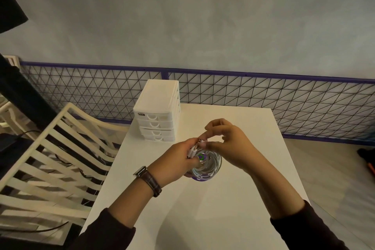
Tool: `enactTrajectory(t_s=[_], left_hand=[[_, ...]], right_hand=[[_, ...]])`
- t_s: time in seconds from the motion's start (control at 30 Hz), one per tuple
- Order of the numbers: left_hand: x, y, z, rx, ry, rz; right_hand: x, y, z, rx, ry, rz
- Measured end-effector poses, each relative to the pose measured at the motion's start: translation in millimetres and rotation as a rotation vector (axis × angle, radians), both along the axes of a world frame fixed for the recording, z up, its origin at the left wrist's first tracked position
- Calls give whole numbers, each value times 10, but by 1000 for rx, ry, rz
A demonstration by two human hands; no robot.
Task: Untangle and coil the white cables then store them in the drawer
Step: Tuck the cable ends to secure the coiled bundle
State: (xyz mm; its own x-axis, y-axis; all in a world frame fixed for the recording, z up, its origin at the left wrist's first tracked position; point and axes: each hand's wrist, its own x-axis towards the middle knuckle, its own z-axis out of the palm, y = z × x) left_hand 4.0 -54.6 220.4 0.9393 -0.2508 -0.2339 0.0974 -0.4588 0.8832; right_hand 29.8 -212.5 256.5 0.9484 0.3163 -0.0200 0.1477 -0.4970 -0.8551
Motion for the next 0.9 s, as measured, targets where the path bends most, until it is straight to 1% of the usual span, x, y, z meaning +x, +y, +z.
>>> enactTrajectory(t_s=[0.03, 0.13, 0.2, 0.3, 0.4, 0.5, 0.57, 0.67, 0.73, 0.8, 0.9], left_hand=[[5, -9, -5, 0, 17, -8], [2, -87, -38, -1, 113, -42], [3, -139, -54, -36, 180, -50], [17, -159, -28, -109, 215, -58], [11, -140, -25, -104, 228, -100], [-51, -157, -74, -182, 328, -117], [-102, -162, -91, -280, 376, -102], [-154, -162, -123, -446, 415, -58], [-181, -163, -164, -530, 427, -4], [-204, -161, -213, -615, 424, 58], [-239, -162, -287, -756, 396, 180]], right_hand=[[-6, 5, -10, 55, 23, 6], [-1, 60, -36, 111, 42, 45], [10, 107, -20, 242, 78, 61], [74, 78, 10, 468, 91, -20], [125, 27, -60, 583, 158, -95], [147, -29, -247, 550, 255, -121], [158, -116, -358, 489, 326, -128], [121, -240, -469, 486, 442, -92], [67, -299, -533, 484, 439, -93], [-11, -339, -585, 505, 444, -138], [-159, -349, -685, 551, 501, -168]])
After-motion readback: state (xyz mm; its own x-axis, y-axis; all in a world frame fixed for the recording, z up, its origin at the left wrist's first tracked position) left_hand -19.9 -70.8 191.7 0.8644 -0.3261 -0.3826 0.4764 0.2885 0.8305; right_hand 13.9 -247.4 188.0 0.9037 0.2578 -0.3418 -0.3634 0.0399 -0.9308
